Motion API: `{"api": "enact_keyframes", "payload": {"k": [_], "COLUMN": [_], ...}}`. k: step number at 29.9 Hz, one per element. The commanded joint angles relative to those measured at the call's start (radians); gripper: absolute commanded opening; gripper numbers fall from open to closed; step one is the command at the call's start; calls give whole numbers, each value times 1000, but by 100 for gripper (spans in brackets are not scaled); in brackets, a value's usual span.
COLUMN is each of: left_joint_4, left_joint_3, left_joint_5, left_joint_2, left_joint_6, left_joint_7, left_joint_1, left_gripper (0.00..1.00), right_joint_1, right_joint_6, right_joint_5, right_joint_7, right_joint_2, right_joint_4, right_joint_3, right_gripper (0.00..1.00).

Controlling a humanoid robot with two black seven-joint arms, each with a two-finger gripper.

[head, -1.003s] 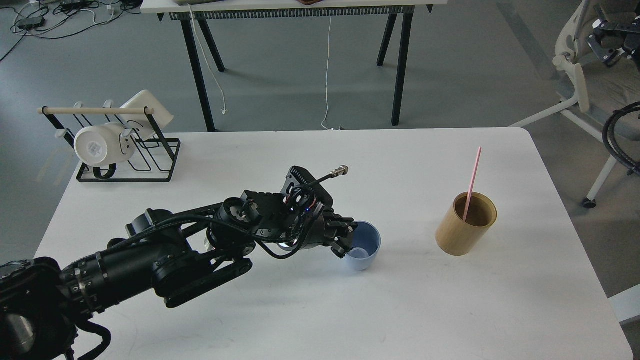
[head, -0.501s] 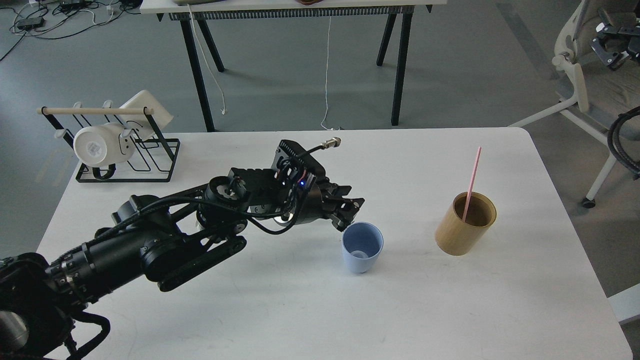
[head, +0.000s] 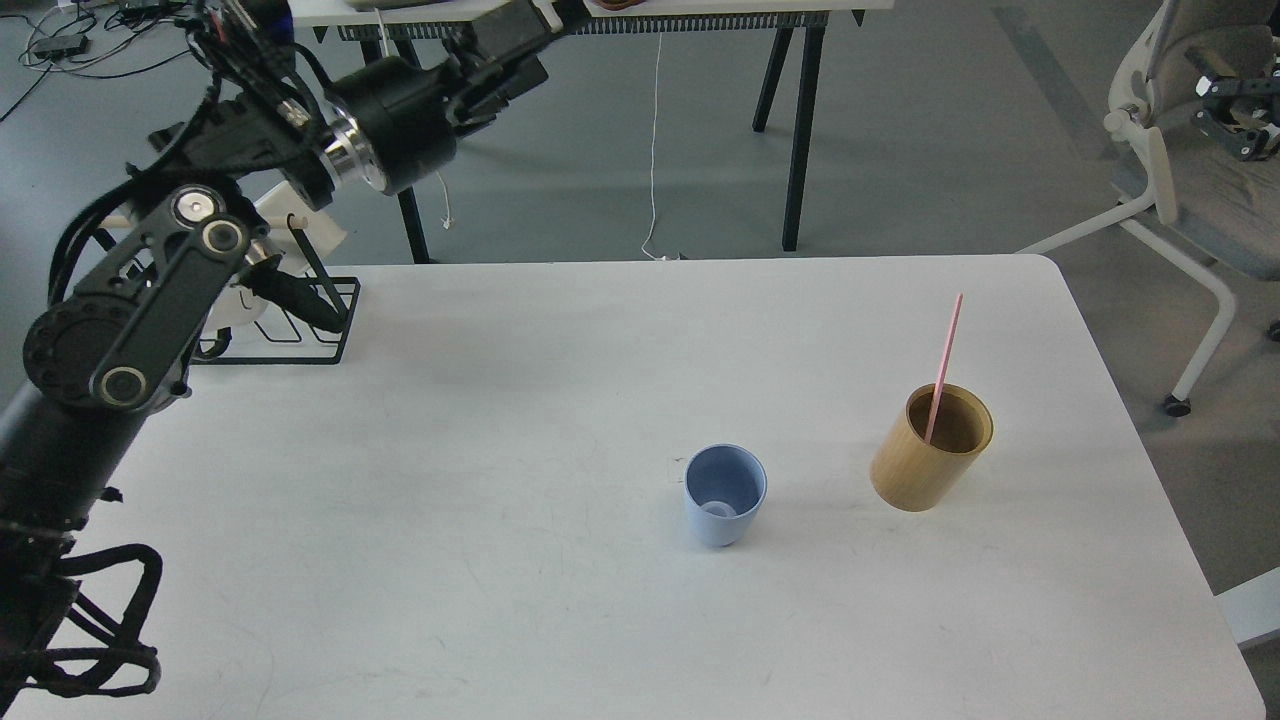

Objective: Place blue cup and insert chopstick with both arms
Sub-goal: 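Release the blue cup and lift the left arm back to rest, then reach the right gripper to the straw and pull it from the tan cup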

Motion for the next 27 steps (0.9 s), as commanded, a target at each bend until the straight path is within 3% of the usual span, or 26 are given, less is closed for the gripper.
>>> {"api": "enact_keyframes", "payload": {"k": [1, 5, 11, 13, 20, 25, 27], "left_joint_4": [37, 149, 339, 428, 672, 743, 746], "left_joint_3": [-35, -44, -70, -56, -52, -52, -52], "left_joint_5": [-269, -409, -677, -758, -843, -962, -973], "left_joint_2": [36, 50, 49, 53, 50, 52, 52], "left_joint_6": [0, 0, 0, 0, 0, 0, 0], "left_joint_7": [-29, -84, -314, -345, -295, -225, -216], "left_joint_1": [-3, -2, -3, -3, -19, -19, -19], "left_gripper": [100, 100, 100, 100, 100, 100, 100], "right_joint_1": [-4, -11, -4, -4, -7, -12, -20], "right_joint_6": [0, -128, -194, -194, -196, -211, -240], "right_joint_5": [-146, -325, -673, -784, -1164, -1226, -1232], "right_joint_7": [-1, -11, -10, -10, -2, -1, -1], "right_joint_2": [-26, -55, -69, -63, -43, -27, -24], "right_joint_4": [104, 276, 411, 411, 414, 425, 419], "right_joint_3": [0, -6, -67, -78, -144, -254, -329], "right_gripper": [98, 98, 98, 98, 98, 94, 90]}}
